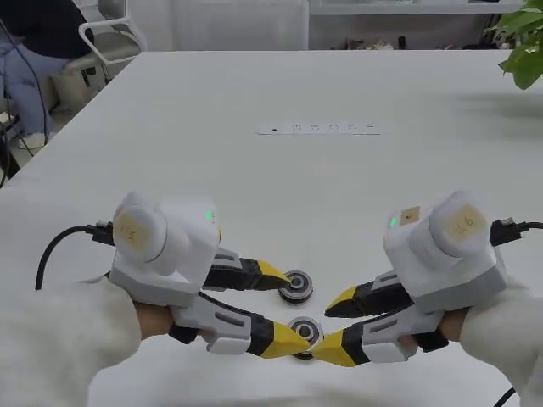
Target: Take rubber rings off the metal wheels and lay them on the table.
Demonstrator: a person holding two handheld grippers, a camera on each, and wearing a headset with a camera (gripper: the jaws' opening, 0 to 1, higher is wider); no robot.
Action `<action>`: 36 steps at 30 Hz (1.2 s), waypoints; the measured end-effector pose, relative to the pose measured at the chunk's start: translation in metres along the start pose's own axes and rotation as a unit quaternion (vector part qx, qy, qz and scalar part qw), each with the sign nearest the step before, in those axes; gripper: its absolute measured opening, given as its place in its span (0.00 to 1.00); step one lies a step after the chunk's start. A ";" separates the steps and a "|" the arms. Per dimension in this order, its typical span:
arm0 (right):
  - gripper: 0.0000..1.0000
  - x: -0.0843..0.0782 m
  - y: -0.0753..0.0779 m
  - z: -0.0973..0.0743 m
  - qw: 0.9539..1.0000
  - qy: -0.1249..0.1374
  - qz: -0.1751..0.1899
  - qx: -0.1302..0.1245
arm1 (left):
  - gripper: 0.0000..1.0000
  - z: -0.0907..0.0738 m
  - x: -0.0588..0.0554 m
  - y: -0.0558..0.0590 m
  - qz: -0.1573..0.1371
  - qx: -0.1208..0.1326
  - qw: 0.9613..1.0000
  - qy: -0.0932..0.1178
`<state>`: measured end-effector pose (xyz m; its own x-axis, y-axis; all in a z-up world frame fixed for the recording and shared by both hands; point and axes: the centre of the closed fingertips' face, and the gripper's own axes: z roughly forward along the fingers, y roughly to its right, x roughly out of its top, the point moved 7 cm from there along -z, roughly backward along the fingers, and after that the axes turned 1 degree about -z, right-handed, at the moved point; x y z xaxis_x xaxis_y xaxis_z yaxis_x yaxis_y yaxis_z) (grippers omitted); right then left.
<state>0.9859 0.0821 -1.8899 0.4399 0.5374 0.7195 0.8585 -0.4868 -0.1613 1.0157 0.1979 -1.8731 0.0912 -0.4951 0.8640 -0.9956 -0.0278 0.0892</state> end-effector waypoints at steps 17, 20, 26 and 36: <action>0.26 -0.008 0.000 0.011 0.999 -0.028 -0.012 -0.010 | 0.15 0.020 -0.014 0.002 -0.001 -0.001 1.000 -0.026; 0.25 -0.008 0.000 0.011 1.000 -0.026 -0.012 -0.011 | 0.14 0.020 -0.014 0.002 -0.003 0.001 1.000 -0.025; 0.24 -0.009 0.002 0.014 1.000 -0.025 -0.008 -0.014 | 0.12 0.022 -0.019 0.002 0.015 0.010 0.999 -0.035; 0.21 -0.009 0.002 0.016 0.999 -0.025 -0.021 -0.019 | 0.07 0.024 -0.020 0.001 0.052 0.011 0.998 -0.030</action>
<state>0.9877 0.0874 -1.9074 0.4170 0.5919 0.6897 0.8666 -0.4876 -0.1056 1.0124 0.1873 -1.9020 -0.0125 -0.5475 0.8367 -0.9999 0.0066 -0.0106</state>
